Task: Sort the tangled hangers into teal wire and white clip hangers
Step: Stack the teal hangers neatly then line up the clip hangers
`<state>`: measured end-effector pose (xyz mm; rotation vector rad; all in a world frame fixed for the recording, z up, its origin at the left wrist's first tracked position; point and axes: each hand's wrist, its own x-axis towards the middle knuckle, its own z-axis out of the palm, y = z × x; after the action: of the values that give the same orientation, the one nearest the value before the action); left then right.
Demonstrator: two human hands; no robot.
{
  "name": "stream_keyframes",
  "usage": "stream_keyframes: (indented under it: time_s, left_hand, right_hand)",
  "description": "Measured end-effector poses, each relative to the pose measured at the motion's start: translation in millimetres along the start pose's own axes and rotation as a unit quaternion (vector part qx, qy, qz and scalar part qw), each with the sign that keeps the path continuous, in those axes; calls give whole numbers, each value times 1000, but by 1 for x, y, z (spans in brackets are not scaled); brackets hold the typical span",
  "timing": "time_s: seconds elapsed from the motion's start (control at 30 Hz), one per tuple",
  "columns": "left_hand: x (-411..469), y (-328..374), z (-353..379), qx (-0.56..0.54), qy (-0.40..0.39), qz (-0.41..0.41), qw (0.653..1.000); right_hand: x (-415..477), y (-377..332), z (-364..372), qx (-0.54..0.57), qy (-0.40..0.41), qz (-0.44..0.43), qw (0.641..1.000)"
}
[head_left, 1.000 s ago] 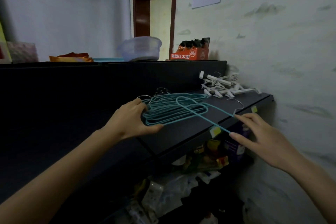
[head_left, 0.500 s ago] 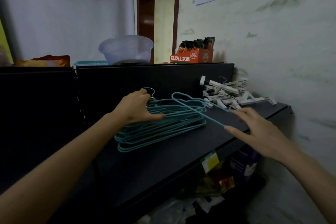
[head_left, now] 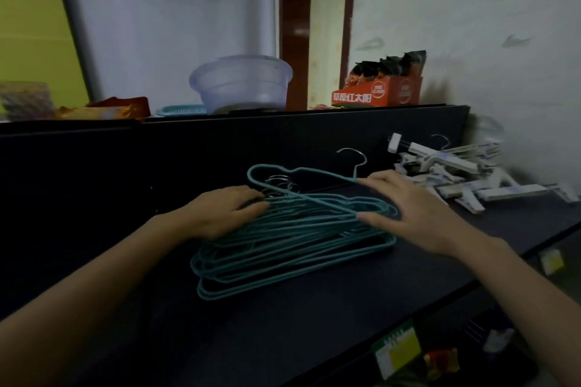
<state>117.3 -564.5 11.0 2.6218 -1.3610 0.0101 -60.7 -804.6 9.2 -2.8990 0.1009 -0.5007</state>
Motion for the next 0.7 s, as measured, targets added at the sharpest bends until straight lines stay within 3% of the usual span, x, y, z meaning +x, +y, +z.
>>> stream_keyframes:
  time_s: [0.2,0.4,0.57,0.7]
  left_hand:
    - [-30,-42,-11,-54,39,-130,989]
    - [-39,-38,-14,-178,111,-177,962]
    - [-33,-18,-8,-134,27,-182,974]
    - [-34,-17,-7,-141,-14,-184,973]
  right_hand:
    - [49,-4,18,30,-99,-91,990]
    - [78,-7,26,39,-151,-166,974]
    - [87,-1,29,21,-166,-192,967]
    - [85,26,24,38,-143,-161,976]
